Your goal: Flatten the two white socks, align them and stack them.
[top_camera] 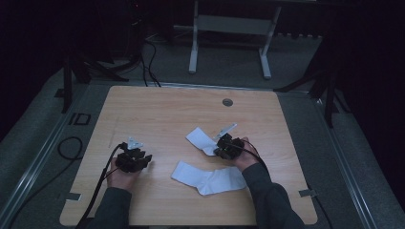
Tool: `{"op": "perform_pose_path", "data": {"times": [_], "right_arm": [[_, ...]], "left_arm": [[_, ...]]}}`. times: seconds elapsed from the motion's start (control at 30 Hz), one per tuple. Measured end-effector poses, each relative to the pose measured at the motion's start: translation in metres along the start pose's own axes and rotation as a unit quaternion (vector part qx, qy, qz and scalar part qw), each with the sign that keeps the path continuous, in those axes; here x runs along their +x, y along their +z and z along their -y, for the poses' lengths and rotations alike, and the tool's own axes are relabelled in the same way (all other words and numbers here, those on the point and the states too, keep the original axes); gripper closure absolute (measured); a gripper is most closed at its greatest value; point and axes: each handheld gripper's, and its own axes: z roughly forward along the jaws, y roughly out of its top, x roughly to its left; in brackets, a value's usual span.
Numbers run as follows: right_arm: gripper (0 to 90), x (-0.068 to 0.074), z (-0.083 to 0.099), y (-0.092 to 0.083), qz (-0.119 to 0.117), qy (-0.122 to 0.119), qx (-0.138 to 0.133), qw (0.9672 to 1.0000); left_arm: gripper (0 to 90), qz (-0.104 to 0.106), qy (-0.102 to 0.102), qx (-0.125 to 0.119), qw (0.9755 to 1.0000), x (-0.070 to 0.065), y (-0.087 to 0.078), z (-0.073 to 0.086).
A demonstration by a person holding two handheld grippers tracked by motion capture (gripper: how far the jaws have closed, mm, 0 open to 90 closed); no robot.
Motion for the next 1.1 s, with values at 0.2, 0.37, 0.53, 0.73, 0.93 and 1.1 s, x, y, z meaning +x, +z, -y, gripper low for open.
{"op": "perform_pose_path", "data": {"times": [0.2,0.37,0.53,0.73,0.93,1.1], "right_arm": [[87.5,0.006,-0.008,-0.020,-0.004,-0.025,-0.026,0.9993],[87.5,0.016,-0.013,-0.032,-0.013,-0.045,-0.043,0.9980],[87.4,0.025,-0.017,-0.038,-0.020,-0.059,-0.050,0.9968],[87.4,0.033,-0.021,-0.044,-0.024,-0.071,-0.058,0.9955],[87.4,0.040,-0.023,-0.052,-0.030,-0.077,-0.069,0.9942],[87.4,0.043,-0.025,-0.057,-0.034,-0.082,-0.077,0.9930]], "left_arm": [[64.7,0.000,0.000,0.000,1.0000,0.000,0.000,0.000],[64.7,0.000,-0.001,0.000,1.0000,0.000,0.000,0.000],[64.7,0.000,-0.002,0.000,1.0000,0.000,0.000,0.000],[64.7,0.000,-0.002,-0.001,1.0000,0.000,0.000,0.000],[64.7,0.000,-0.001,0.001,1.0000,0.000,-0.001,0.000],[64.7,0.001,-0.001,0.002,1.0000,0.000,-0.001,0.000]]}}
